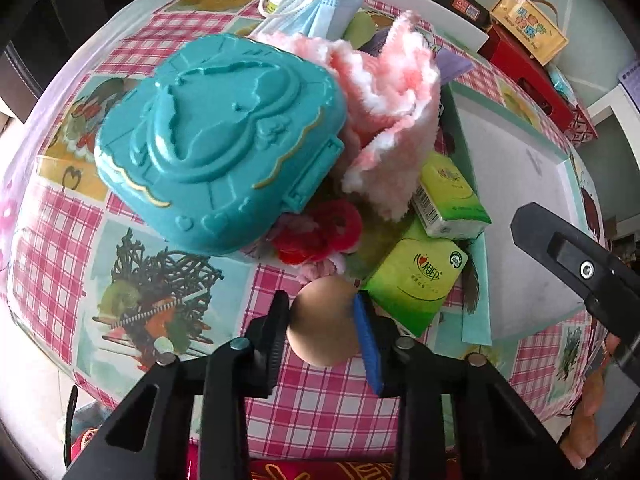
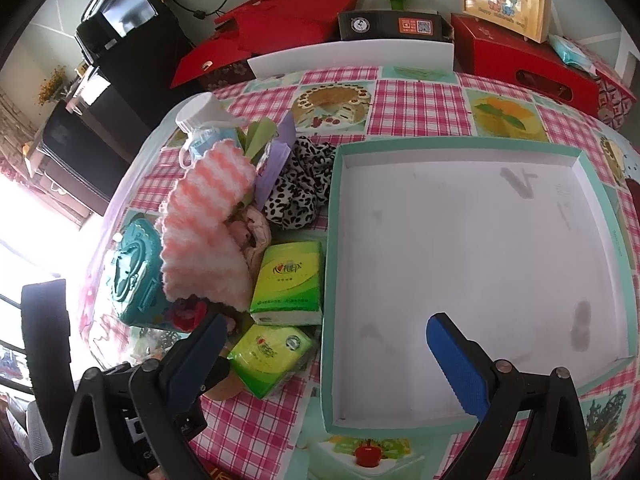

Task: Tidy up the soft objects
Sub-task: 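Reach the left gripper to the tan round sponge and close on it, then grasp the pink-white striped cloth with the right gripper while the left holds the sponge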

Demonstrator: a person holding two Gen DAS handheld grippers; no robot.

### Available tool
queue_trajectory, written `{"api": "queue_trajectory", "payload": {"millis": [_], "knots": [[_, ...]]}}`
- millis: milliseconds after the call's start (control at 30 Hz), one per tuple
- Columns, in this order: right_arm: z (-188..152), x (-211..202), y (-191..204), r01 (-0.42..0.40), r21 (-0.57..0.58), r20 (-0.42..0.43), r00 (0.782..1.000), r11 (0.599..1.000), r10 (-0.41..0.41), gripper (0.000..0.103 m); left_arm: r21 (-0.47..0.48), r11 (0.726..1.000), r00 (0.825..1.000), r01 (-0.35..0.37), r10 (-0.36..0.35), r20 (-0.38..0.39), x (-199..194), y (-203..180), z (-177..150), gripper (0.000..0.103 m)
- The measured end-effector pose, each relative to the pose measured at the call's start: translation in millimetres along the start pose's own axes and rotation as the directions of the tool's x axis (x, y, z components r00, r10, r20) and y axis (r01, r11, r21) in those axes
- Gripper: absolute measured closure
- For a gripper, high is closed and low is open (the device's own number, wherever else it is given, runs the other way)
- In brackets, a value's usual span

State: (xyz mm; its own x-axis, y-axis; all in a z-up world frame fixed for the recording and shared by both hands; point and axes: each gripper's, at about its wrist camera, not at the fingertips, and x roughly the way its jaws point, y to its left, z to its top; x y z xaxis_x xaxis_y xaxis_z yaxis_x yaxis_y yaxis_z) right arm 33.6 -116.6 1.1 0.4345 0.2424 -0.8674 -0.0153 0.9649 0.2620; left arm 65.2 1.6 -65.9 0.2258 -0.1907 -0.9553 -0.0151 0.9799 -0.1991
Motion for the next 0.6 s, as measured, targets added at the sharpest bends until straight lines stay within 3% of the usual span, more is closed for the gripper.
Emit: {"api": "queue_trajectory", "payload": {"millis": [167,600], "knots": [[3,1,8,-0.036,-0.037,0.020,0.999,0.999,0.037,0.008,-0.010,1.000,1.000,0.025,-0.025,0.017,-15,13,-7,0.077],[0,7,14,-0.030,-0.067,0.019,0.999,0.997,0.032,0.009,-0.039,0.993,0.993,0.114,-0.113,0.022,-30,38,-25,0.086]]}}
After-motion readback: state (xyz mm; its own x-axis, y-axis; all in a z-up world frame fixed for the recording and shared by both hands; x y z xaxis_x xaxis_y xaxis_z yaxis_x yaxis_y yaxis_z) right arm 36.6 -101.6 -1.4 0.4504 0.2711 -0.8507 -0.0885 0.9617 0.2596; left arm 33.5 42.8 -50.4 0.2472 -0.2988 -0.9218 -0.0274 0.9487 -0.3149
